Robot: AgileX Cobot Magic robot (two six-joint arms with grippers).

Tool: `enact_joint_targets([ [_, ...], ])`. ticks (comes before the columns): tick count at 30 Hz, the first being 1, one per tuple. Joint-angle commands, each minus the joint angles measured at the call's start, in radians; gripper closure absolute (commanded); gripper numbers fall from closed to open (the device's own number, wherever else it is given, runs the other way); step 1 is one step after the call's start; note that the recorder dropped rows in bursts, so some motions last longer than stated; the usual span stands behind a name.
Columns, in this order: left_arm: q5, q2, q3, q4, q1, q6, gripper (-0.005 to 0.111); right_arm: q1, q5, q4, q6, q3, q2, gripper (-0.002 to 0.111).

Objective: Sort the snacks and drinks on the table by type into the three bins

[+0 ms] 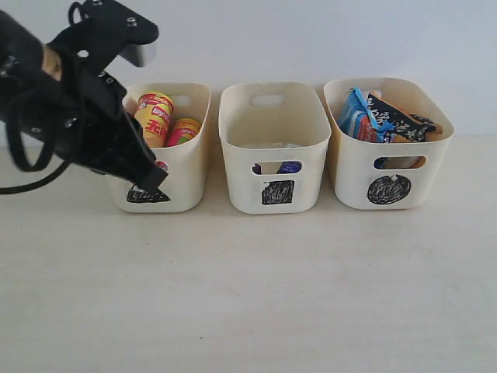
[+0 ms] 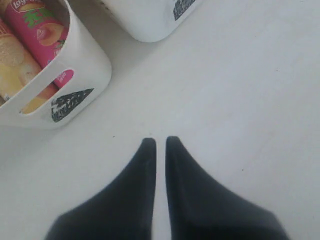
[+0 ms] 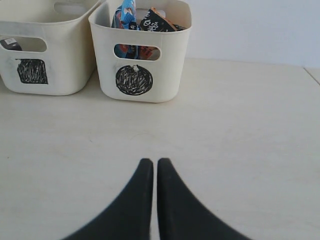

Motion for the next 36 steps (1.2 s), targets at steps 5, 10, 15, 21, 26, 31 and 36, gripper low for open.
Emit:
enact_joint_targets([
  [5, -0.015, -0.229, 0.191, -0.014, 0.002, -0.015, 0.103, -0.003, -0.007, -0.001, 0.0, 0.005, -0.004, 0.108],
  [10, 0.016, -0.372, 0.271, -0.105, 0.002, -0.082, 0.103, -0.003, -0.007, -0.001, 0.0, 0.005, -0.004, 0.108],
  [15, -0.003, -0.458, 0.312, -0.153, 0.002, -0.11, 0.103, -0.003, -0.007, -0.001, 0.0, 0.005, -0.004, 0.108],
  [21, -0.146, -0.529, 0.393, -0.135, 0.002, -0.11, 0.103, -0.003, -0.007, -0.001, 0.0, 0.005, -0.004, 0.108],
  [26, -0.276, -0.597, 0.483, -0.135, 0.004, -0.11, 0.103, -0.003, -0.007, -0.003, 0.0, 0.005, -0.004, 0.108],
  [31, -0.41, -0.735, 0.606, -0.138, 0.081, -0.11, 0.103, -0.003, -0.009, -0.003, 0.0, 0.005, -0.004, 0.108],
  [36, -0.491, -0.879, 0.729, -0.138, 0.199, -0.11, 0.103, -0.003, -0.009, -0.003, 0.0, 0.005, -0.004, 0.108],
])
